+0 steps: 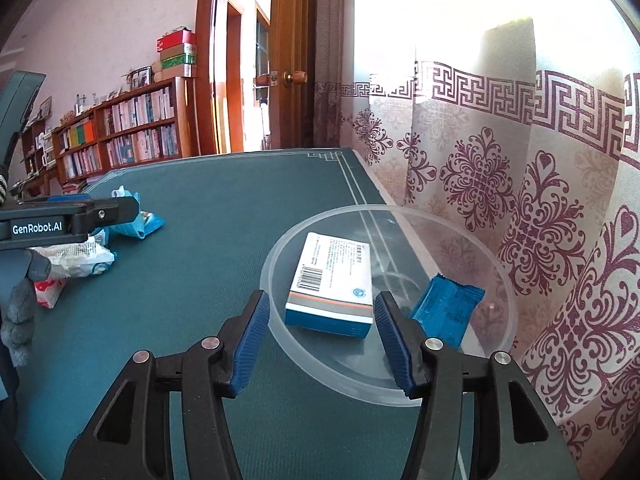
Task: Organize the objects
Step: 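Withdraw both grippers from the bowl back toward the pile of objects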
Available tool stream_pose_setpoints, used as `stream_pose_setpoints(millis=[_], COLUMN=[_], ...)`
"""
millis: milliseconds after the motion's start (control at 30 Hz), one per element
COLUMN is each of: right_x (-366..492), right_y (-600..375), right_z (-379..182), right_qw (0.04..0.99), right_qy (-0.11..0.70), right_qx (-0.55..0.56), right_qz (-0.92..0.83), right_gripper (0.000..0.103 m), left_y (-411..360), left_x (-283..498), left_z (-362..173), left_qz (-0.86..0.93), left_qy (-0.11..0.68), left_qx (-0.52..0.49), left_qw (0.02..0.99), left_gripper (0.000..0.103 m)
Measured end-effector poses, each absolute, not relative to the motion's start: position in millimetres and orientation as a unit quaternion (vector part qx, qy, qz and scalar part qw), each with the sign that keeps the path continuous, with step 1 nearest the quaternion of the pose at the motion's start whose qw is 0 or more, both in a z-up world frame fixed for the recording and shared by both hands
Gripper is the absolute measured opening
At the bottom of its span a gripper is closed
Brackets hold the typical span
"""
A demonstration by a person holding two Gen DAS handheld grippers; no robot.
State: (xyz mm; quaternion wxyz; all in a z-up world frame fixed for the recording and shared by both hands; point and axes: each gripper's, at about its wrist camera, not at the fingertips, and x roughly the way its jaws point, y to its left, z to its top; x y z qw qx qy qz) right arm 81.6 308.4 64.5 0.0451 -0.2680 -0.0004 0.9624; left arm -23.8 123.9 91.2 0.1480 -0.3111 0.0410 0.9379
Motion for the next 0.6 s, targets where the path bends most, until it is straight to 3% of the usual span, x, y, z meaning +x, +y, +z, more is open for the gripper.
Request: stream_pose_setpoints(millis=[333,467,600], right_x=[67,52,35], right_y=[264,246,225], right_z=[63,60,54], right_qw=[-0.024,-0.081,-0.119], right_qy=[0.002,0.042,0.075], right_qx=[-0.294,-0.330,-0.361], right_qz=[0.955,0.940,0.922], right_gripper=[0.057,0.064,0.064], left_y=[51,23,-1], left_x=[-25,-22,-20], left_z=[92,88,86], left_qz=[0.947,0.946,0.947], left_qy=[0.009,-0.003,-0.012], left_qx=[-0.311,-0.317,-0.318], left_qw=[0.080,0.061,0.041], left_gripper=[0.102,0.102,0.102])
